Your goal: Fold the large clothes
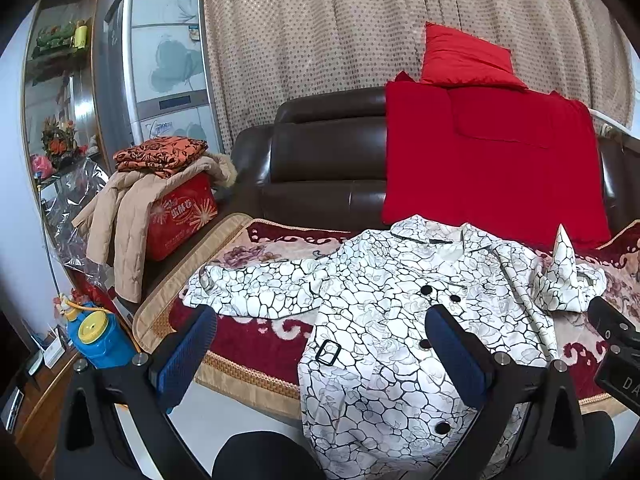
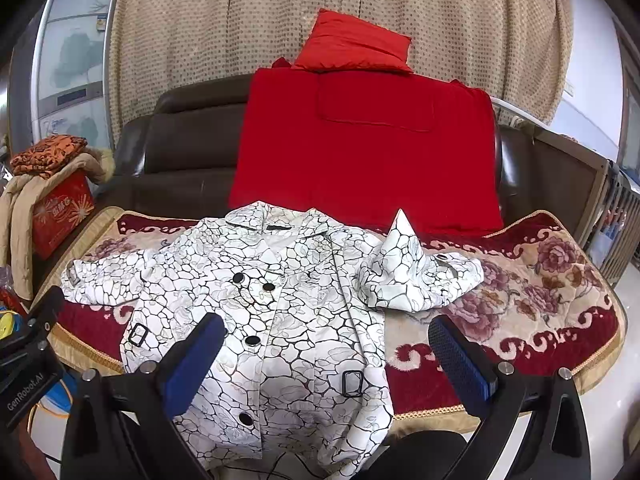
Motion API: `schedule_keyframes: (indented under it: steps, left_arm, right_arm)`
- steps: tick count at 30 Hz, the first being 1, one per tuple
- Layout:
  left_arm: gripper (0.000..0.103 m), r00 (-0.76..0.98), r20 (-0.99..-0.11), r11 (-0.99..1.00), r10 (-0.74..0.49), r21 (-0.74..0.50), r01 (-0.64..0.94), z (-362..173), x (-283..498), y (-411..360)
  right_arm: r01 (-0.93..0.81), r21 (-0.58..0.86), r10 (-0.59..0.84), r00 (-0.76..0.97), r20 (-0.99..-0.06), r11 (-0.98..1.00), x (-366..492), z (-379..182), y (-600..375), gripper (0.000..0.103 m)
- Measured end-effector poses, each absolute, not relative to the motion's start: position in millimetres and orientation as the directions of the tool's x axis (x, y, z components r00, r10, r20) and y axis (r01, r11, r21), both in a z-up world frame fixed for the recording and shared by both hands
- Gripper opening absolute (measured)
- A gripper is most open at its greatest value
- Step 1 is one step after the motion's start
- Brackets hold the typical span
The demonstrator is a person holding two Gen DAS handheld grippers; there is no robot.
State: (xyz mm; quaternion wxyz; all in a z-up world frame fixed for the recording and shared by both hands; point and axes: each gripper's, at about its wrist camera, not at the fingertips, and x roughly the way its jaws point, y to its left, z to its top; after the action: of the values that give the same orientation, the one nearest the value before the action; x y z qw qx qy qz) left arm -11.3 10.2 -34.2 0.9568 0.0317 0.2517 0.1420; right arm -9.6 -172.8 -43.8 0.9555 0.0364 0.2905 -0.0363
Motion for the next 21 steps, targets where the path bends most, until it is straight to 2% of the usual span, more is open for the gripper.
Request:
schedule_keyframes:
  steps: [12, 21]
  left_arm:
    - [0.103, 0.831, -0.522, 0.981, 0.193, 0.072, -0.182, -51, 24, 16]
    - [0.103, 0.783, -0.553, 0.958, 0.285, 0.133, -0.255, -94, 100, 28]
  right_arm:
    - [0.091, 0.026, -0.058, 0.805, -0.59, 0.995, 6, -57, -176, 0.103]
    - [0.144, 0.169, -0.009, 0.786, -0.618, 0.975, 52, -99, -241, 0.103]
